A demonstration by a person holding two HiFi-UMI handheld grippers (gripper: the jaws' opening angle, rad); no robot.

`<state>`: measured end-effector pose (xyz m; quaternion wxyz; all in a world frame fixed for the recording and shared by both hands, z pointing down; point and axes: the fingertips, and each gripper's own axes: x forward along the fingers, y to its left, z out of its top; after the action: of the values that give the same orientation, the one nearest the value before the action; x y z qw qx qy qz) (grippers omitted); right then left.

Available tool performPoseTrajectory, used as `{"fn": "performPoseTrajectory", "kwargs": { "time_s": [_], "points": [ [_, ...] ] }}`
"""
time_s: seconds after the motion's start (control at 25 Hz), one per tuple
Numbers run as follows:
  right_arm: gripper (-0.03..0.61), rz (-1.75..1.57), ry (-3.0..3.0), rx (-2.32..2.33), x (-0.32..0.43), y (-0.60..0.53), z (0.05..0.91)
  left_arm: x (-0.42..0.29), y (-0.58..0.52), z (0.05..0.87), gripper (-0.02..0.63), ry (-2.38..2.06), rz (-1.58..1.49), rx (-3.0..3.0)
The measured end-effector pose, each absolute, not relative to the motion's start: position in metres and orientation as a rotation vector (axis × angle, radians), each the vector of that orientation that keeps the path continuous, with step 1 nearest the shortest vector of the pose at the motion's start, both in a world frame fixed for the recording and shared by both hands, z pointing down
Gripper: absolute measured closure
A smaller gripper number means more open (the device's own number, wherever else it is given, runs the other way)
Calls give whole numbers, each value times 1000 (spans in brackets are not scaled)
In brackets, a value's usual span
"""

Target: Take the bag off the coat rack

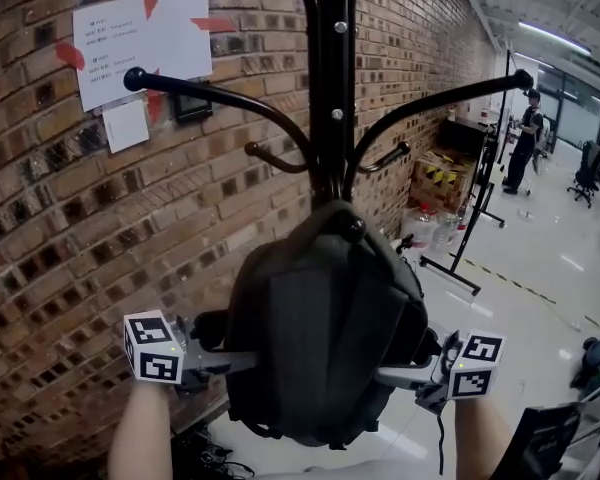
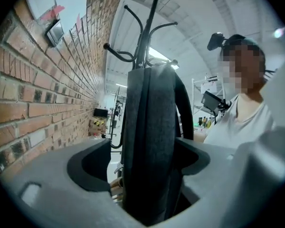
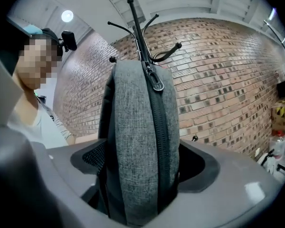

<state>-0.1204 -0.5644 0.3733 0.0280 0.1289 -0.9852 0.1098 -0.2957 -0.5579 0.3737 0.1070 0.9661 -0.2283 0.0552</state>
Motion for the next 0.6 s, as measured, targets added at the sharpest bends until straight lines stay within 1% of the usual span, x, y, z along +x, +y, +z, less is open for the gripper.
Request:
{"fn": "performPoseTrajectory", "kwargs": {
  "time_s": [0.08, 0.2, 0.28, 0.36, 0.48, 0.6],
  "points": [
    [136, 352, -3044, 385, -122, -566, 375, -292, -556, 374, 225, -616, 137, 2835],
    [180, 342, -3051, 399, -122, -569, 375, -288, -550, 374, 327, -566, 101, 2831],
    [219, 335, -3059, 416, -121, -570, 377, -287, -547, 375, 359, -569, 97, 2833],
    [245, 338, -3062, 435, -119, -571, 377, -286, -547, 375, 389, -595, 94, 2827],
    [273, 361, -3057, 462, -119, -572, 375, -284, -548, 374, 423, -640, 84, 2798],
    [286, 389, -3049, 471, -118, -573, 373, -283, -546, 372, 451, -667, 101, 2784]
  ]
}}
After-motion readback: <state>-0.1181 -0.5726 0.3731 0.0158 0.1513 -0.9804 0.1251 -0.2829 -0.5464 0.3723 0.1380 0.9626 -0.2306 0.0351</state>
